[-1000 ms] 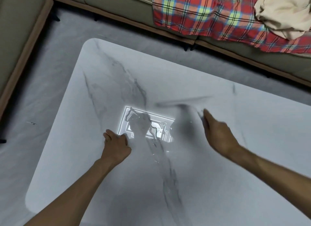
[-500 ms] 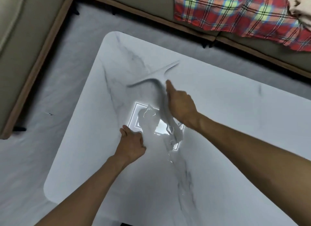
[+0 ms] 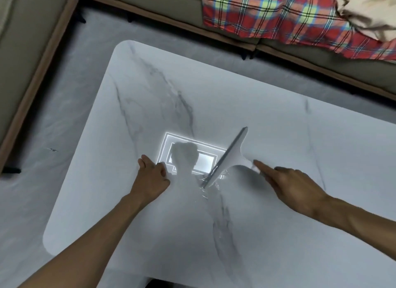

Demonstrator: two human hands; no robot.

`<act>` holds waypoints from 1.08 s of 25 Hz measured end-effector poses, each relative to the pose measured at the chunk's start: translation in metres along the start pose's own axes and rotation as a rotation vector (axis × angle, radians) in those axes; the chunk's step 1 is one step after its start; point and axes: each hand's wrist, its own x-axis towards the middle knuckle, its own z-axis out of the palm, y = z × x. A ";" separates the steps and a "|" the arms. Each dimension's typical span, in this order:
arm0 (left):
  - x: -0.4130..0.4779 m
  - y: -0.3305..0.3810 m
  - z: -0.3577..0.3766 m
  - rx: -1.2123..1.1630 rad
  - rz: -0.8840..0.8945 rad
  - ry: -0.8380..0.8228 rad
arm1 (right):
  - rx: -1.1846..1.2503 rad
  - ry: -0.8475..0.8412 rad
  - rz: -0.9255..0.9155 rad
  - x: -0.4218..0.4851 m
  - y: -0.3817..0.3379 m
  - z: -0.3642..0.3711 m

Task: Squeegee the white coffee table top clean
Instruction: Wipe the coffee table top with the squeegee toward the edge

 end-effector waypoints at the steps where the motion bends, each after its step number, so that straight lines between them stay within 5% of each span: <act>1: -0.001 0.002 0.002 -0.001 0.011 0.063 | 0.080 0.071 0.029 0.011 0.003 -0.014; 5: -0.009 0.015 0.014 -0.029 0.121 0.240 | 0.304 0.307 0.228 0.105 0.004 -0.066; 10: -0.006 0.030 0.033 0.033 0.148 0.173 | 0.505 0.261 0.455 0.172 -0.005 -0.071; 14: -0.007 0.033 0.035 0.066 0.105 0.177 | 0.322 0.262 0.288 0.118 -0.003 -0.019; 21: -0.009 0.072 0.037 0.048 0.241 0.174 | 0.181 -0.033 0.278 -0.044 0.034 0.040; 27: 0.000 0.105 0.047 0.181 0.229 0.021 | 0.386 0.315 0.431 0.031 0.085 -0.027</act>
